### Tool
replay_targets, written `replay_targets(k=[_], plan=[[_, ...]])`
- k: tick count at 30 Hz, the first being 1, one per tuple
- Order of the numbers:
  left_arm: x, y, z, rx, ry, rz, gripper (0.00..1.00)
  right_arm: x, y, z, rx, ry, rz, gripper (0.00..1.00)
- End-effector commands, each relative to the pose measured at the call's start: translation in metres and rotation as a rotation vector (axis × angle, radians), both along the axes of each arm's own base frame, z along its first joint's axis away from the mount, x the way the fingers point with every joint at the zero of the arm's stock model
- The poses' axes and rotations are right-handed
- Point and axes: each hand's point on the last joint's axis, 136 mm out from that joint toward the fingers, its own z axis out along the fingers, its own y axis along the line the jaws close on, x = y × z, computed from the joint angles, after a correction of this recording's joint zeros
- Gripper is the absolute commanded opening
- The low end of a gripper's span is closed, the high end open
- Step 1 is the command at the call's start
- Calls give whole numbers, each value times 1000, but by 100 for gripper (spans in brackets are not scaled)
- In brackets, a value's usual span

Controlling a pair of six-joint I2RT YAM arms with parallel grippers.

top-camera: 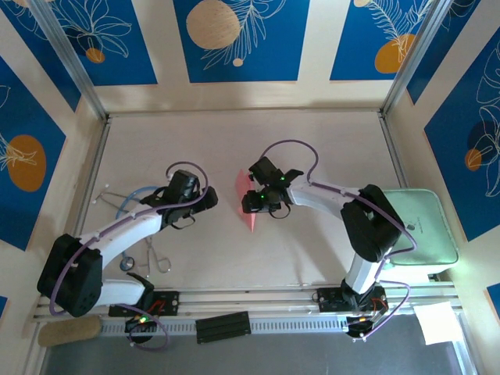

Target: Fold a paper plane with a square sheet of paper (pick it up from the middle)

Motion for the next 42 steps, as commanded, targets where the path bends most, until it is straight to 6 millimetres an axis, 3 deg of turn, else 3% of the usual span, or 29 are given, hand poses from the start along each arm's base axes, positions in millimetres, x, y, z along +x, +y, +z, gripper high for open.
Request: replay_targets(k=[1, 13, 19, 25, 32, 38, 42], plan=[[0, -1, 2, -63, -3, 20, 95, 9, 7, 4, -28, -18, 17, 45], [-1, 4, -8, -85, 29, 35, 95, 12, -3, -19, -196, 30, -91, 43], [-1, 4, -8, -111, 34, 47, 96, 13, 3, -20, -168, 56, -90, 26], [-2, 8, -1, -146, 23, 69, 96, 18, 19, 1, 19, 77, -94, 13], [-1, -1, 14, -273, -8, 73, 96, 26, 38, 31, 424, 197, -103, 13], [4, -33, 20, -422, -6, -19, 94, 28, 40, 11, 507, 286, -135, 13], [6, -47, 17, -472, 4, -64, 85, 32, 36, -3, 549, 329, -184, 14]])
